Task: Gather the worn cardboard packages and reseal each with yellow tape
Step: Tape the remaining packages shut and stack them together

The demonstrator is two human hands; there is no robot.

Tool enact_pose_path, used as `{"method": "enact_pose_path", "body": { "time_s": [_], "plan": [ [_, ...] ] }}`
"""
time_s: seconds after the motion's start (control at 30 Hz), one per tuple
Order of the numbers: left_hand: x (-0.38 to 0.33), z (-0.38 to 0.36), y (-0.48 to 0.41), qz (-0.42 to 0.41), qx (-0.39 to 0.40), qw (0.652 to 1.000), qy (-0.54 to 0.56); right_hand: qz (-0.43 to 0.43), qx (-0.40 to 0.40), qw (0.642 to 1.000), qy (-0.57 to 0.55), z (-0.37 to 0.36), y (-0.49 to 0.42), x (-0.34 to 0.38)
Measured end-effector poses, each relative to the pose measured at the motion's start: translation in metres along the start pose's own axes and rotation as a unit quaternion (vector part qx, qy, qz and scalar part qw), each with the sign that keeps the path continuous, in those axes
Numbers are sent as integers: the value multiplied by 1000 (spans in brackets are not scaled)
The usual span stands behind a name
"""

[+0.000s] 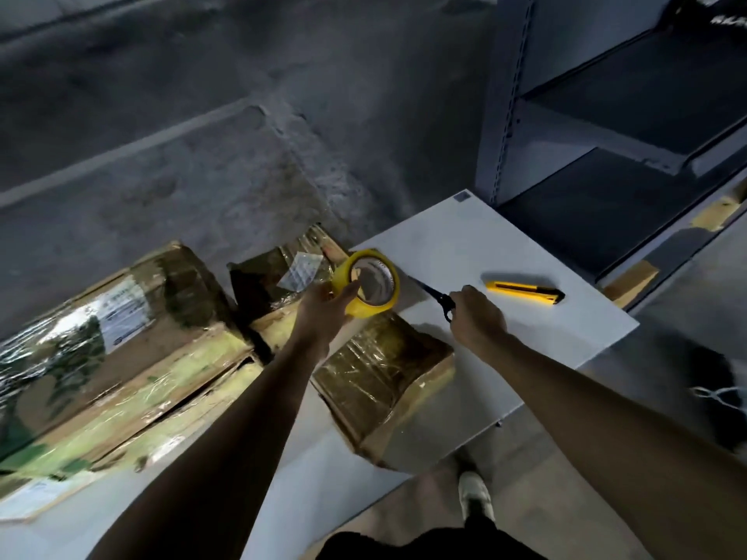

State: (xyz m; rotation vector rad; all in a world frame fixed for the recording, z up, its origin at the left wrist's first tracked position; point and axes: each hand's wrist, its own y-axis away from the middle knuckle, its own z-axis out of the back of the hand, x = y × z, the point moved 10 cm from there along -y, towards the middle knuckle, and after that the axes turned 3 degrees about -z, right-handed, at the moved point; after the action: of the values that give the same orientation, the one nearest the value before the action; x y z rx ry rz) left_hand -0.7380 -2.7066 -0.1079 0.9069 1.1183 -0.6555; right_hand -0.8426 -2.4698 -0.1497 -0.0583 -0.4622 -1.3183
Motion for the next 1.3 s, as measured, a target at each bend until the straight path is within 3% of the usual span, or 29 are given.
{"method": "enact_pose_path", "body": {
  "time_s": [0.3,0.5,0.57,0.7,0.9,1.03,1.2,1.3],
  "plan": [
    [12,-26,-25,49,-47,994,-90,41,86,995,-17,-46,-38,-27],
    [-2,-57,-41,27,-46,982,-182,35,89,995,9,-51,-51,-40],
    [-2,-66,-47,26,-51,977,-205,41,60,992,-103,-40,-56,-36],
    [1,-97,-54,11,-6,963,-270,-11,82,923,-376,-18,-65,-29],
    [6,-125,-53,-2,68,933,-354,-52,65,968,-238,-29,-88,-54],
    [15,-106,-45,17,44,919,-392,-128,61,964,-223,-40,-96,-79],
    [29,-61,-32,59,2,903,-426,-82,76,979,-169,-41,-99,-67],
    [35,-43,-23,81,-22,900,-428,-43,33,991,-124,-18,-93,-42]
  ]
}}
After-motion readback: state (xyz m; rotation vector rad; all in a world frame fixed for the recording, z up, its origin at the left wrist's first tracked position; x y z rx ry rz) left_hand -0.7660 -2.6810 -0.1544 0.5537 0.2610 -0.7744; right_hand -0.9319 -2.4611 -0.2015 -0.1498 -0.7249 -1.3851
